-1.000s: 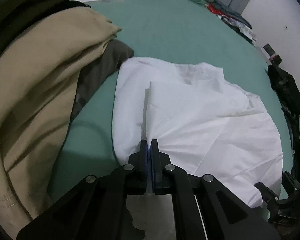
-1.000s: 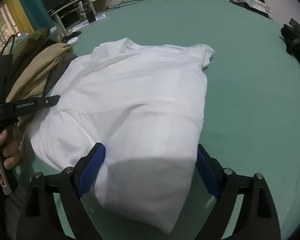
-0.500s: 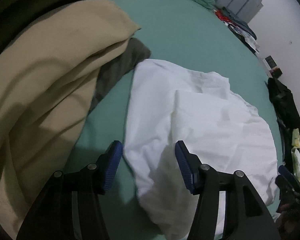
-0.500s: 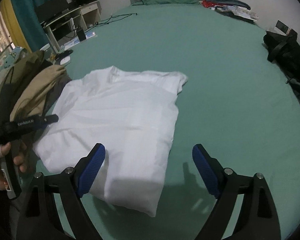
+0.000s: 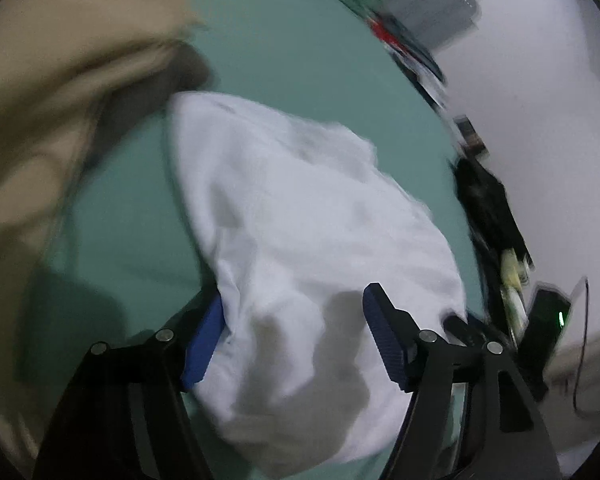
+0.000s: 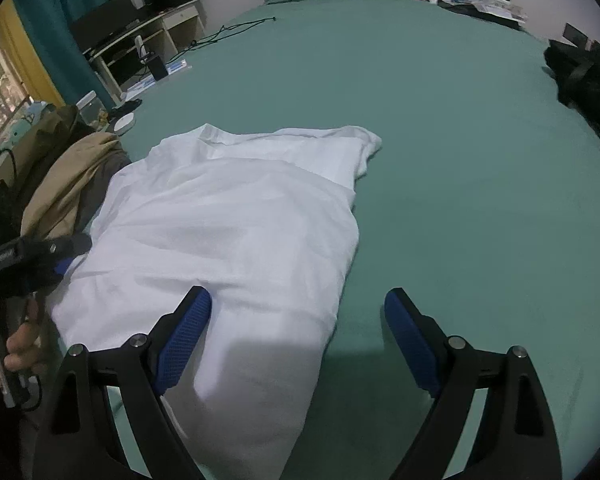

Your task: Fold large clothes

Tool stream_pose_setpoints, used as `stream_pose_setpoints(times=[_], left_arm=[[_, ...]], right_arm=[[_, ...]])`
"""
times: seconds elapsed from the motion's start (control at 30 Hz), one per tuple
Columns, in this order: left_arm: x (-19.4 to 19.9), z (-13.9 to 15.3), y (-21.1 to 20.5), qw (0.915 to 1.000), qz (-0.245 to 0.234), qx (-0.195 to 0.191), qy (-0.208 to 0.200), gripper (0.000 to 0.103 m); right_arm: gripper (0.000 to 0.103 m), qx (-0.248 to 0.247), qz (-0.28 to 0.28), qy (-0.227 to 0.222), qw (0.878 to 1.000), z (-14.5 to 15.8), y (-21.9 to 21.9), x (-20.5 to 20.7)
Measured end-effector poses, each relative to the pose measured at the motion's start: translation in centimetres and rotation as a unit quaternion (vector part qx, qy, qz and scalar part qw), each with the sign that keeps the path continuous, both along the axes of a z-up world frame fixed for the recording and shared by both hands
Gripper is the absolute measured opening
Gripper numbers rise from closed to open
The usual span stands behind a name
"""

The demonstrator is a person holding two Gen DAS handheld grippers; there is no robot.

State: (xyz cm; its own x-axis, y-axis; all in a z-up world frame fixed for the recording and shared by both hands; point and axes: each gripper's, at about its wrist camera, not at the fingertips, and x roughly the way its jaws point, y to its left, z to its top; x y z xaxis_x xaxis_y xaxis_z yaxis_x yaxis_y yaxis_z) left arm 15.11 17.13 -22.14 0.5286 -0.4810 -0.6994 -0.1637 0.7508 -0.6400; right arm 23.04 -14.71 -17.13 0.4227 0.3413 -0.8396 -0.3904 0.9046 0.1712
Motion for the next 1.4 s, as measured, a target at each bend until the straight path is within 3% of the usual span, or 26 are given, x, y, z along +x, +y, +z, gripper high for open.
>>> stream_pose_setpoints(times=[0.07,0.2,0.37,0.57,0.8,0.97,1.2,1.4], left_arm=[[0.3,0.2,-1.2,0.9994,-0.015,0.03,-0.005,0.075],[1.1,0.1,-0.8,0.9996,-0.016,0.022,0.004,0.076],[1.2,1.7,-0.4,0.9916,0.005,0.129,-0.002,0.076],[0.8,1.3,-0.6,0.9883,-0.016,0.152,-0.005,0.076],[0.9,1.1,-1.5,0.9945,-0.058,0.083,-0.025,0.076],[1.5,1.1,-2.1,0.9943,-0.06,0.085,-0.023,0.076],[1.7,0.9,-0.8,0.9984,-0.034,-0.008,-0.044,0.076],[1.3,0.5,-1.5,0.9974,-0.038,-0.039,-0.047,0.079]], right_arm=[[0.088,-0.005,0.004,-0.001,1.0,-0.2,0.4,0.4],[0.088,0.005,0.005,0.006,1.0,-0.6,0.4,0.9],[0.088,0.022,0.0,0.008,1.0,0.2,-0.2,0.8],[0.089,0.026,-0.004,0.005,1.0,0.7,-0.3,1.6],[0.089,0.036,-0.006,0.028,0.999,-1.6,0.1,2.6],[0.089,0.036,-0.002,0.019,0.999,-2.0,0.2,2.5],[0.089,0.029,0.009,0.013,0.999,-2.3,0.2,2.4],[0.089,0.004,0.019,0.014,1.0,-2.4,1.2,2.7]])
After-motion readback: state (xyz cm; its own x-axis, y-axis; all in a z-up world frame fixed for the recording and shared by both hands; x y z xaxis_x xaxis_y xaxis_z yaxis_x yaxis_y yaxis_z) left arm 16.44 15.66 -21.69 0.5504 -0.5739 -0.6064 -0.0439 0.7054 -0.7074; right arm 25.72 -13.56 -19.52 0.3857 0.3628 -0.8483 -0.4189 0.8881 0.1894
